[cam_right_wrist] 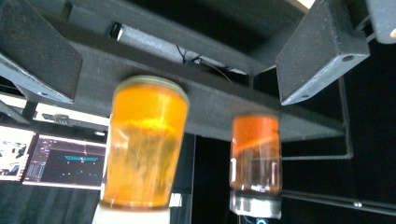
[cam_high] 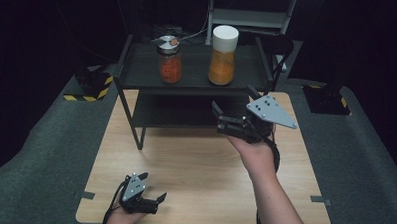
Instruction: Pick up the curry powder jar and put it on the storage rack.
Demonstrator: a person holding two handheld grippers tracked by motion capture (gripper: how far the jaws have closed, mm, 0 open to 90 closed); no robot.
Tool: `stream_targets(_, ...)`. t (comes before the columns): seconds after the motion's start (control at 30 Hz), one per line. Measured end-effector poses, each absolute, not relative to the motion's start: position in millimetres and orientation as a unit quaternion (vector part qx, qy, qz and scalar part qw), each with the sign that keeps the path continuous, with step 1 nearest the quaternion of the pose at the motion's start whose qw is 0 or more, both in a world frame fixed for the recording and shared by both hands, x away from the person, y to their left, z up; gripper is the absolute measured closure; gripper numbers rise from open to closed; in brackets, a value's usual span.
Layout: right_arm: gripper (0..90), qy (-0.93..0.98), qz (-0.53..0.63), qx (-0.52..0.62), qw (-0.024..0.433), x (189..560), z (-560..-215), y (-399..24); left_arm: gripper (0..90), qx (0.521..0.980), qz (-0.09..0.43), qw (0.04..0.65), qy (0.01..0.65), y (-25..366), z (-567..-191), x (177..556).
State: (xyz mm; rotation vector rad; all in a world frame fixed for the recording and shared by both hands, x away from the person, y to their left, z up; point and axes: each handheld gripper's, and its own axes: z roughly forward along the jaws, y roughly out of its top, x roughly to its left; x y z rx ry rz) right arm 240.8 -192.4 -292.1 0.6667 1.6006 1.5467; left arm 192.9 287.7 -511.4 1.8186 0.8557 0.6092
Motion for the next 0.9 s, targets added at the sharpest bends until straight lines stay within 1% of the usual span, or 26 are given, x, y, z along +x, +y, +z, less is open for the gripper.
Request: stream_targets(0.9, 0.0, 0.684, 0.556, 0.270, 0.386, 216, -370, -212, 1.6, 0.750, 0.247, 0.502, 0.352, 290, -512, 194)
